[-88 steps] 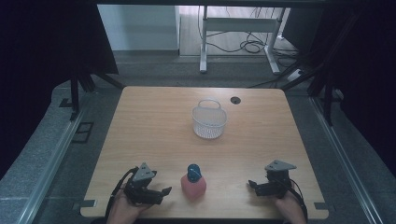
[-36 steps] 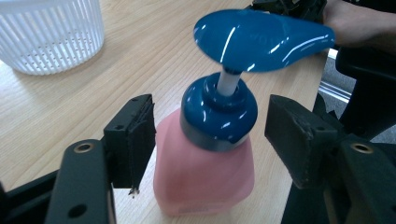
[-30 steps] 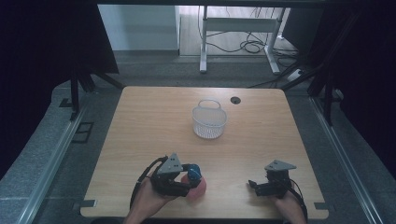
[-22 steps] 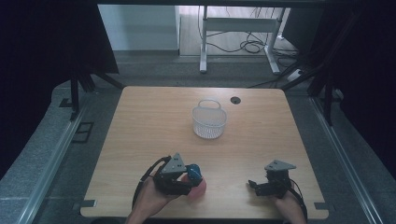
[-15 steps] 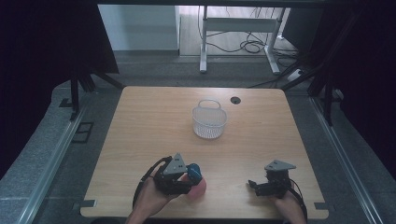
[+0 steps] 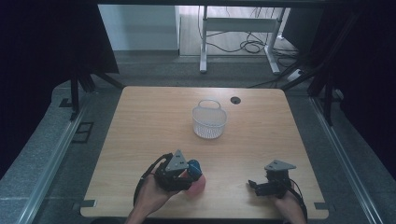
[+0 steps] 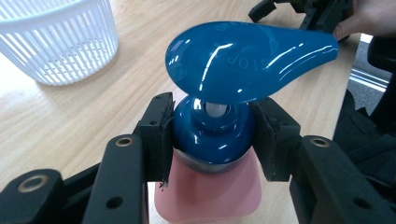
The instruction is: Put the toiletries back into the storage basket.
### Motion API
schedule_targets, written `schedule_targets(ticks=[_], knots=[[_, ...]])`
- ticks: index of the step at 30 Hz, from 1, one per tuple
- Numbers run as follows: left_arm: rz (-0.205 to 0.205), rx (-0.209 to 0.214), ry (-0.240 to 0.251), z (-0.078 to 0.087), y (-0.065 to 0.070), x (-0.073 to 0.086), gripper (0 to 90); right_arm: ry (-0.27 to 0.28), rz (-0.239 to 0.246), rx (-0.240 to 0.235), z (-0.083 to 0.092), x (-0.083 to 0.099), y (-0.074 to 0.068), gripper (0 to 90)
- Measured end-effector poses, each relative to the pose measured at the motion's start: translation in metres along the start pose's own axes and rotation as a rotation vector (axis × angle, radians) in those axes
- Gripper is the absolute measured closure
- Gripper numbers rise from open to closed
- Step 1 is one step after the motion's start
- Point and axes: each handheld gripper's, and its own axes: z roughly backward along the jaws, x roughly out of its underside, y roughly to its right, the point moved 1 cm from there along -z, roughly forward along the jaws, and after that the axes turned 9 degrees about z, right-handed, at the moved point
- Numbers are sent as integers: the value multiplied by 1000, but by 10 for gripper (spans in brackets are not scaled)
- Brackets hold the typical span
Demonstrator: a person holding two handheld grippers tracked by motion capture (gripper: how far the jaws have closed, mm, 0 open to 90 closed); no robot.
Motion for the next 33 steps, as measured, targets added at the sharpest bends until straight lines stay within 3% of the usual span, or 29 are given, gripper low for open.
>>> schedule_targets(ticks=[33], knots=[[13, -69, 32, -5, -24, -57, 529, -2, 1, -1, 0, 0, 0, 0]])
